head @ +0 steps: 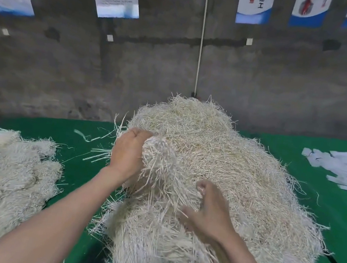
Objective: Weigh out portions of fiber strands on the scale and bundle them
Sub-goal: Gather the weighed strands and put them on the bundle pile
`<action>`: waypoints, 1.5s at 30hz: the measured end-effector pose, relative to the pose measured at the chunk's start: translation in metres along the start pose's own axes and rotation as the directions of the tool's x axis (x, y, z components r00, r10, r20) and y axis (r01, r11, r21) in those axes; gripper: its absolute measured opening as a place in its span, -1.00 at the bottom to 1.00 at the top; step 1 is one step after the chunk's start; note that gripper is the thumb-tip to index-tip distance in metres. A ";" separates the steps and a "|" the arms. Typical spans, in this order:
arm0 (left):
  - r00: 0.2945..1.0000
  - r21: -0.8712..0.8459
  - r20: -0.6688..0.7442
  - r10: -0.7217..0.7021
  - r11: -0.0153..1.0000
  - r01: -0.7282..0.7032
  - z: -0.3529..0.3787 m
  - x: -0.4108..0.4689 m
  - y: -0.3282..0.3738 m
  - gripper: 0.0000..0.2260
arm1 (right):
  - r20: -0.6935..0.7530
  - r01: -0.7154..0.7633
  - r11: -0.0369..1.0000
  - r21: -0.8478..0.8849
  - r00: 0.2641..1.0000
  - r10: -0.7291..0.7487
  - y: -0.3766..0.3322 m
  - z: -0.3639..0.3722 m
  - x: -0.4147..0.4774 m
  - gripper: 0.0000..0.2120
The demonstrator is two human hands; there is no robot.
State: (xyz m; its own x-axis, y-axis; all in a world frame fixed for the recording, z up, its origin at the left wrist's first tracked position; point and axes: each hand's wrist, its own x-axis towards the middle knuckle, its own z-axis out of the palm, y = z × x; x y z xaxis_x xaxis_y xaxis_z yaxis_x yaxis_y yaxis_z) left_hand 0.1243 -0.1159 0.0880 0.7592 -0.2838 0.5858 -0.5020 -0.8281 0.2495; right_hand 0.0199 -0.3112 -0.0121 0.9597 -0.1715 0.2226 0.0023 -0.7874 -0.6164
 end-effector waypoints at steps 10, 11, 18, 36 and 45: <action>0.972 -0.427 -0.062 -0.226 0.886 0.179 -0.008 0.024 0.015 -0.76 | 0.219 -0.020 0.989 -0.149 0.974 0.053 -0.025 0.072 0.006 -0.76; 0.978 -0.348 -0.068 -0.195 0.924 0.159 -0.006 0.020 0.009 -0.75 | 0.229 -0.018 0.970 -0.241 0.970 0.075 -0.009 0.073 0.003 -0.70; 0.930 -0.093 -0.251 -0.269 0.963 0.254 -0.014 0.030 -0.034 -0.84 | 0.395 -0.002 0.889 -0.458 0.895 0.206 0.069 0.069 -0.032 -0.44; 0.729 -0.806 0.586 -0.355 -0.166 0.567 -0.055 0.006 0.049 -0.75 | 0.412 -0.220 0.707 0.673 0.904 -0.111 -0.092 0.019 0.021 -0.80; 0.488 -0.156 0.837 -0.246 0.748 0.645 0.006 -0.031 0.028 -0.46 | 0.137 -0.185 0.808 0.560 0.982 0.129 -0.045 0.003 0.039 -0.83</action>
State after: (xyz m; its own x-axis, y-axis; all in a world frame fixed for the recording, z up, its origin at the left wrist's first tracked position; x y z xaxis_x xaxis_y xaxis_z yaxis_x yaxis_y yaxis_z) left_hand 0.0892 -0.1332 0.0722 0.8409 -0.3398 -0.4212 0.0493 -0.7269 0.6850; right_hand 0.0581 -0.2801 0.0220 0.9814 -0.1889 0.0352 -0.0180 -0.2727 -0.9619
